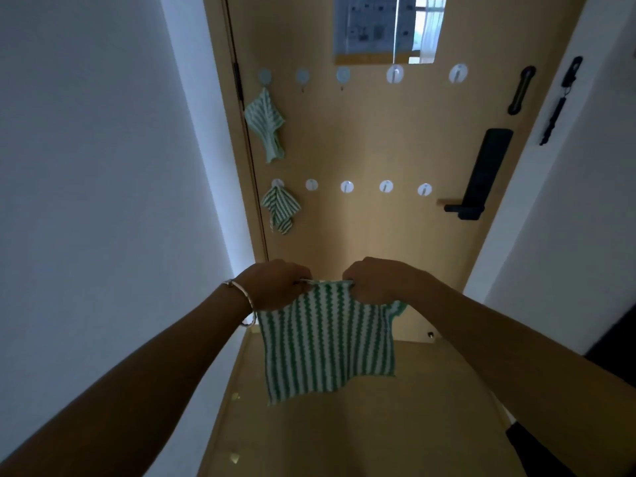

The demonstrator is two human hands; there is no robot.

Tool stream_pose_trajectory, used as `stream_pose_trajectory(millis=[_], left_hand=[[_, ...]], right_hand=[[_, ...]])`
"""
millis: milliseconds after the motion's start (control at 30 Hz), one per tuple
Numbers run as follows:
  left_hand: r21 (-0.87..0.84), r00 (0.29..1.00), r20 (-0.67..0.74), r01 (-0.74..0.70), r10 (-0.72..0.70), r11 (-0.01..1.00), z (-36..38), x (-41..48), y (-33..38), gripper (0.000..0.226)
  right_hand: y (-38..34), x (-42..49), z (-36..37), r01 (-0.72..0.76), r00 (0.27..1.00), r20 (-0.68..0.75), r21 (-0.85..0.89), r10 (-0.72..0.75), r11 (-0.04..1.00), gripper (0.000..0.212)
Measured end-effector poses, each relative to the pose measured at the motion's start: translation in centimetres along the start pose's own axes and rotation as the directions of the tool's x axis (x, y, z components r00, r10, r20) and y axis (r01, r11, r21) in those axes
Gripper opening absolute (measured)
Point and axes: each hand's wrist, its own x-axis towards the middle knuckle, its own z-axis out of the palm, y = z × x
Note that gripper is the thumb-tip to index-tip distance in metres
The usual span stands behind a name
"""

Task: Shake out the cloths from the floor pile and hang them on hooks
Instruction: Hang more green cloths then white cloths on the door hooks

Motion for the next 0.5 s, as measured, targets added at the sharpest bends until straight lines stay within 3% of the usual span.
stream_pose_trajectory(millis=[267, 500], left_hand=[[-0.043, 0.994, -0.039, 0.102, -0.104, 0.994, -1.4, 13.7, -0.3, 0.015], [-0.053, 0.994, 0.009, 0.106, -0.105, 0.993, -1.9, 19.9, -0.1, 0.016]], right_hand=[[10.5, 7.1, -4.8, 0.058, 0.998, 0.019, 0.076, -0.059, 0.995, 0.018], [15.4, 10.7, -6.1, 0.119, 0.993, 0.001, 0.116, -0.120, 0.986, 0.018]])
